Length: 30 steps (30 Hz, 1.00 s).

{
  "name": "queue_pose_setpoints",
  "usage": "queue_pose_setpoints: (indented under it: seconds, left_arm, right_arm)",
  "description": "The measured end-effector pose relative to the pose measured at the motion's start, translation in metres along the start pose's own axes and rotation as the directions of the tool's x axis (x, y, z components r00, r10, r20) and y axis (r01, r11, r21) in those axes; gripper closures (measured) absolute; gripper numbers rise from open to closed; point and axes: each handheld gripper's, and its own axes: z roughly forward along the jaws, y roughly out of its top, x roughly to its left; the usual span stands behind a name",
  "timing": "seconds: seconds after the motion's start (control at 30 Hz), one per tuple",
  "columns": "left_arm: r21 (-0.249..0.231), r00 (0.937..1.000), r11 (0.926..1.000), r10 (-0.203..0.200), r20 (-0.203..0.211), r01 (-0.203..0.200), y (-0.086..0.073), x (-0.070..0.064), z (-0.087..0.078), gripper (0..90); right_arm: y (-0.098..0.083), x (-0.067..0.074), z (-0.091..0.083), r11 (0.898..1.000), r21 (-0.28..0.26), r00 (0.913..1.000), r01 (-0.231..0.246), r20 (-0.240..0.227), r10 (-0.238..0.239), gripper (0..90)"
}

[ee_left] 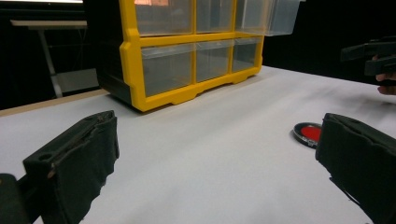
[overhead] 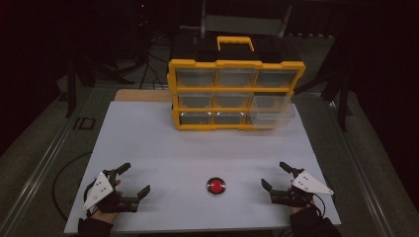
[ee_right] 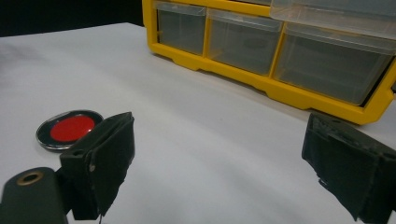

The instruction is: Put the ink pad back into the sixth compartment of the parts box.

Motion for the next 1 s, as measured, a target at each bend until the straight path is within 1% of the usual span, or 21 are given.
queue_pose_setpoints:
  seconds: [0.13, 0.23, 0.4, 0.6, 0.7, 1.0]
  left_arm:
    - [0.011, 1.0, 0.9999, 0.006, 0.003, -0.006, -0.0004, -0.0008, 0.0011, 0.0]
    - [0.014, 0.9999, 0.9998, 0.011, -0.007, -0.011, 0.0003, -0.0017, 0.0005, 0.0]
    - [0.019, 0.9999, 0.9998, 0.01, -0.013, -0.01, 0.0005, -0.0012, -0.0002, 0.1]
    - [0.025, 0.9999, 0.9997, 0.008, -0.014, -0.008, 0.001, -0.0013, -0.0009, 0.0]
    - [0.035, 0.9998, 0.9992, 0.019, -0.011, -0.019, 0.0012, -0.0031, 0.0003, 0.1]
    - [0.033, 0.9998, 0.9994, -0.005, -0.017, 0.005, 0.005, -0.0047, 0.0013, 0.0]
  right_arm:
    - [-0.0003, 0.0007, -0.0013, 1.0, -0.001, 0.9999, -0.004, -0.01, 0.004, 9.6]
    - [0.0004, 0.0025, -0.0018, 1.0, -0.003, 0.9999, -0.002, -0.015, 0.002, 9.6]
    - [0.0011, 0.0052, -0.0017, 1.0, -0.002, 0.9999, 0.012, -0.007, -0.012, 9.6]
    - [0.0011, 0.0061, -0.0015, 1.0, 0.003, 0.9998, 0.013, -0.015, -0.013, 9.6]
    - [0.0013, 0.0063, -0.0015, 1.0, 0.002, 0.9998, 0.012, -0.014, -0.012, 9.6]
    - [0.0014, 0.0054, -0.0023, 1.0, -0.005, 0.9999, 0.008, -0.011, -0.008, 9.6]
